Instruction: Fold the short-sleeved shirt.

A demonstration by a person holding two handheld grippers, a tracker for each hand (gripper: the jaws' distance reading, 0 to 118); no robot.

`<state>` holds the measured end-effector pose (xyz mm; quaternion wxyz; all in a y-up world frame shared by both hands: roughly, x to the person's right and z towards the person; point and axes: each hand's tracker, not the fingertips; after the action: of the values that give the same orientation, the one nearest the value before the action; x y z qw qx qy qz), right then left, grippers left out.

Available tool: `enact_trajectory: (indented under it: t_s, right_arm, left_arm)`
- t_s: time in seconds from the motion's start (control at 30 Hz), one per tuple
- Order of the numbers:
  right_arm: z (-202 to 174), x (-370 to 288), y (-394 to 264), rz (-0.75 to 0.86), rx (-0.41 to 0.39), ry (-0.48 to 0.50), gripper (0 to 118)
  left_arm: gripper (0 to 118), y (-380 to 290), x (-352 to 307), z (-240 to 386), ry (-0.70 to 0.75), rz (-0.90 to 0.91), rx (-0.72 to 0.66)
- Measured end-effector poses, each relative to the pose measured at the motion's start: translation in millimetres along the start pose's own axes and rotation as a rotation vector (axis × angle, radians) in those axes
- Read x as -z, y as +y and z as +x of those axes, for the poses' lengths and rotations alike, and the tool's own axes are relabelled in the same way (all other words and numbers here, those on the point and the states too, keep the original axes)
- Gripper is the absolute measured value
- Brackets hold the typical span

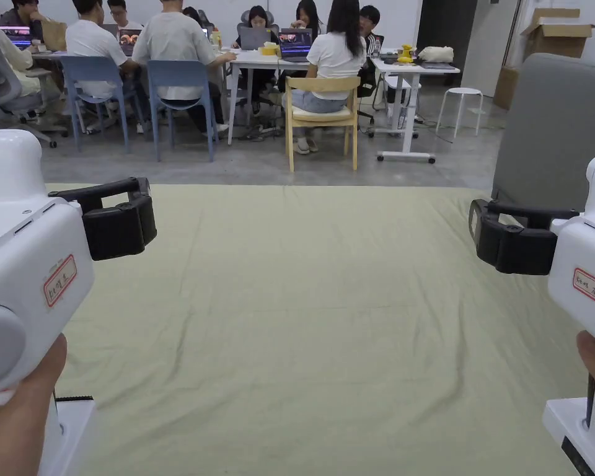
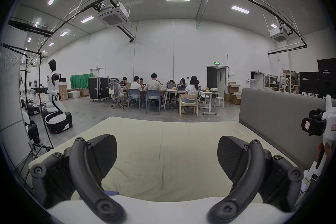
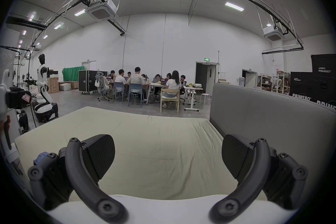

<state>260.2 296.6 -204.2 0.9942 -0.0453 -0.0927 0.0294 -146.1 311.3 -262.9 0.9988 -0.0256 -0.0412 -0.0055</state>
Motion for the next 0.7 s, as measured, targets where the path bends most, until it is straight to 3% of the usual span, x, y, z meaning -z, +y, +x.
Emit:
enact_trajectory:
  t_s: [0.7]
  right_arm:
    - [0.4,0.3,-0.1,0.004,0.001,-0.001,118]
  left_arm:
    - [116,-0.5,1.2,-0.6,0.001,0.0,0.007]
